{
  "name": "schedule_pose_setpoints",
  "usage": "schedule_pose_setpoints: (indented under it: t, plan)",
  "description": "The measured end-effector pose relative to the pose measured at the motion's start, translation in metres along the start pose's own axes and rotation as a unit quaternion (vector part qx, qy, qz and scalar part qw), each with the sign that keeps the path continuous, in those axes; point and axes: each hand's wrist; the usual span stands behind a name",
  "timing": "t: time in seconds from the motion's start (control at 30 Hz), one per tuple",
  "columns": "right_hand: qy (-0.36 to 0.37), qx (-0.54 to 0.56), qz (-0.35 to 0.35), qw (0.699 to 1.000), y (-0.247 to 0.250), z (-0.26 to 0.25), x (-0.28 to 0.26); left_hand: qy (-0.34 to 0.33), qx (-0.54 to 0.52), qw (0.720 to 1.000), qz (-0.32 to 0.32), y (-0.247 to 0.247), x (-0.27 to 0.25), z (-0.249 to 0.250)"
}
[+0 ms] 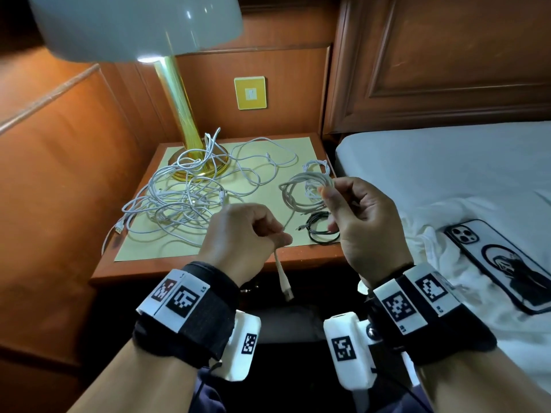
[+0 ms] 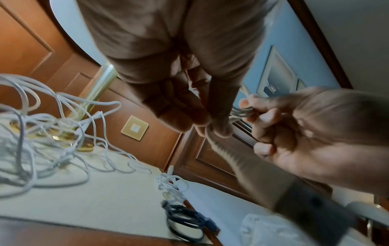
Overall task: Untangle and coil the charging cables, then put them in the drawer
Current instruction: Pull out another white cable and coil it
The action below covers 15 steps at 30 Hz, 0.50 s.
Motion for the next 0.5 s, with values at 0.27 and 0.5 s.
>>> schedule_pose_setpoints:
  t: [0.27,0.5]
  plan:
    - [-0.082,0.065,0.015,0.994,-0.009,0.003,0.004,0.092,-0.121,0.988,0.025,-0.017,0.004,0.003]
    - [-0.096,0.041,-0.018,0.994,-0.004,0.006,0.006,0.123,-0.291,0.948,0.04,-0.017,0.007,0.005]
Point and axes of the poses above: each hand's wrist, its own x-axis towards the middle knuckle, its own y-axis out of the back of the hand, z = x × y, and after that the axes turned 15 degrees about z, right-handed
